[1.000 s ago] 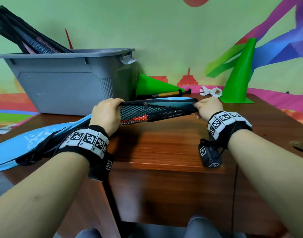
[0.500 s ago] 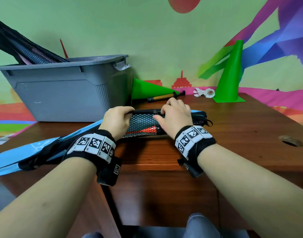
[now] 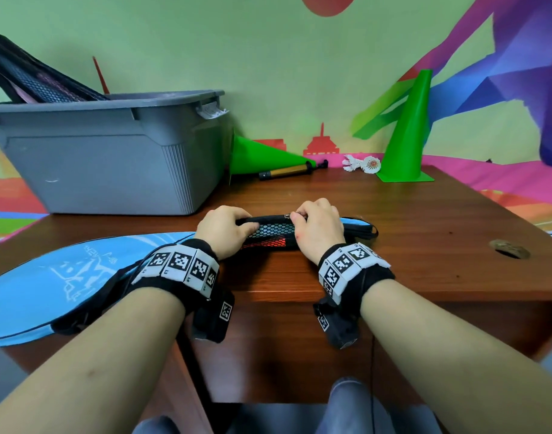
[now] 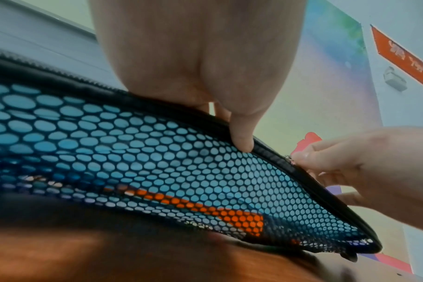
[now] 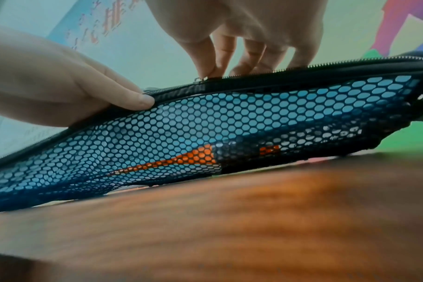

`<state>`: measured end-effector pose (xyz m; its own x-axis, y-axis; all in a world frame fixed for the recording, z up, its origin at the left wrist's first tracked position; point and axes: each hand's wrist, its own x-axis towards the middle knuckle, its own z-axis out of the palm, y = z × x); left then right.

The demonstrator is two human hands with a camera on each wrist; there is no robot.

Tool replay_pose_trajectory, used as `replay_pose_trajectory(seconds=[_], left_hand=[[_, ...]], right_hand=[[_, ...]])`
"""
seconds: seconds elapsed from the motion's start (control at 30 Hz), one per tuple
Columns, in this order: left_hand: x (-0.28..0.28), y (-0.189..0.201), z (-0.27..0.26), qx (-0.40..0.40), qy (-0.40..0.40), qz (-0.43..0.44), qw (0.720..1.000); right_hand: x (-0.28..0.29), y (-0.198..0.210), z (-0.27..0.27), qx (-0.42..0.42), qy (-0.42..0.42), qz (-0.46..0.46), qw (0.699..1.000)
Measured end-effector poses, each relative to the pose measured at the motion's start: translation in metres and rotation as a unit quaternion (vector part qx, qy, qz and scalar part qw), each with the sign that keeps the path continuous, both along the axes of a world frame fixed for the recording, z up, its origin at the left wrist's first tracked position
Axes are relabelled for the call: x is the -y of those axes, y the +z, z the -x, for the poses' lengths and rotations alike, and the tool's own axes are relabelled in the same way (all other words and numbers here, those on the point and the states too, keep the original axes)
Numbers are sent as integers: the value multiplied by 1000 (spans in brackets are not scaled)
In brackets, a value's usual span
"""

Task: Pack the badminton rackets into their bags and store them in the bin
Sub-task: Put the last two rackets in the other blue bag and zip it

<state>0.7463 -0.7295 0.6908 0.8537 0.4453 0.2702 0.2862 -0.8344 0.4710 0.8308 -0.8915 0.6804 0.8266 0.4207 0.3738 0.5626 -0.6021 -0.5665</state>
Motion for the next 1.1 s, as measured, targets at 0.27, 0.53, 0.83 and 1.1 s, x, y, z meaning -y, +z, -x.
replay_pose_trajectory(seconds=[0.27, 0.53, 0.83, 1.1], left_hand=[[23, -27, 17, 18, -17, 97, 995], [27, -72, 20, -12, 14, 69, 997], [20, -78, 10, -11, 49, 34, 998], [24, -82, 9, -2, 62, 9, 998]], right_hand=[[15, -33, 22, -20, -36, -56, 998], [30, -75, 24, 9, -80, -55, 995], [67, -64, -12, -38, -172, -51, 983], [70, -67, -16, -92, -181, -62, 977]])
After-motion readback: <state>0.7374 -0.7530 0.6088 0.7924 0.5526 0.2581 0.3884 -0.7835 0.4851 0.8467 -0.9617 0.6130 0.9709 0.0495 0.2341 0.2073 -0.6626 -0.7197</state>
